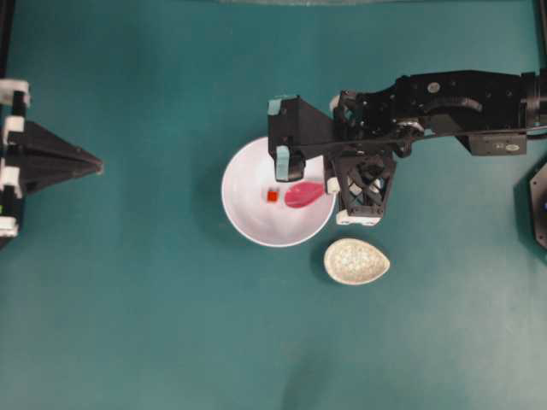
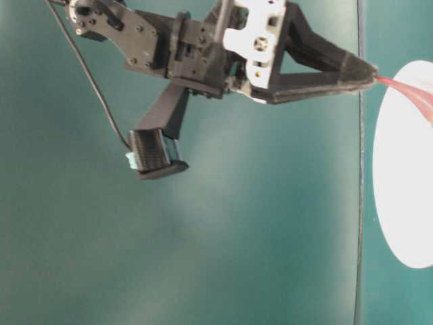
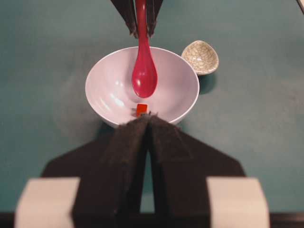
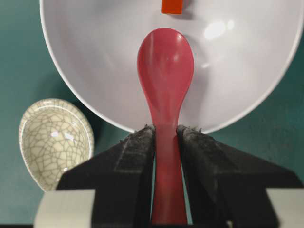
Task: Grip the spoon and scoop the red block from the bowl with right arm.
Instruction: 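Lower the spoon bowl into the white bowl beside the red cube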
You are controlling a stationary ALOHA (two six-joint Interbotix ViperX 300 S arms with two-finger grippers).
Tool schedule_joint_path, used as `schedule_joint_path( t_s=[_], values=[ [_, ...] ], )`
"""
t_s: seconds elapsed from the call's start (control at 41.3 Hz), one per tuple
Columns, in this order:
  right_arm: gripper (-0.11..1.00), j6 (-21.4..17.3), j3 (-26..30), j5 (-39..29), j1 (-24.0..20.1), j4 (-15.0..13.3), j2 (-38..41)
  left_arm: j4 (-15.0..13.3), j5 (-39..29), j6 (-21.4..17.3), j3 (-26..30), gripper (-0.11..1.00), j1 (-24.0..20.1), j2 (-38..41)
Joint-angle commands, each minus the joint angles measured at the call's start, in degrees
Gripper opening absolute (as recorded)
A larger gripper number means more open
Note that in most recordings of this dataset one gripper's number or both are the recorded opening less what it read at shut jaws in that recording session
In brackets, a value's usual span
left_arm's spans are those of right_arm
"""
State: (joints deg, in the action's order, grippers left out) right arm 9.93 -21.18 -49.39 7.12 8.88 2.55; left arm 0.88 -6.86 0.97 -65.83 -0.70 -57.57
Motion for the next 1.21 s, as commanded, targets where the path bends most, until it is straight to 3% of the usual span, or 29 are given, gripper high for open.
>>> schedule_joint_path(
  t_s=[0.0,0.582,1.187],
  values=[
    [0.25,-0.09,1.76,0.70,-0.09,-0.09,-0.18,-0.09,0.70,0.09,1.14,0.00,-0.09,0.18],
    [0.25,0.00,5.80,3.96,-0.62,-0.26,3.52,-0.09,1.32,0.09,1.14,0.00,0.00,0.18],
    [0.25,-0.18,6.33,9.76,-0.70,-0.26,3.78,-0.09,1.49,0.09,1.14,0.00,0.00,0.18]
  ],
)
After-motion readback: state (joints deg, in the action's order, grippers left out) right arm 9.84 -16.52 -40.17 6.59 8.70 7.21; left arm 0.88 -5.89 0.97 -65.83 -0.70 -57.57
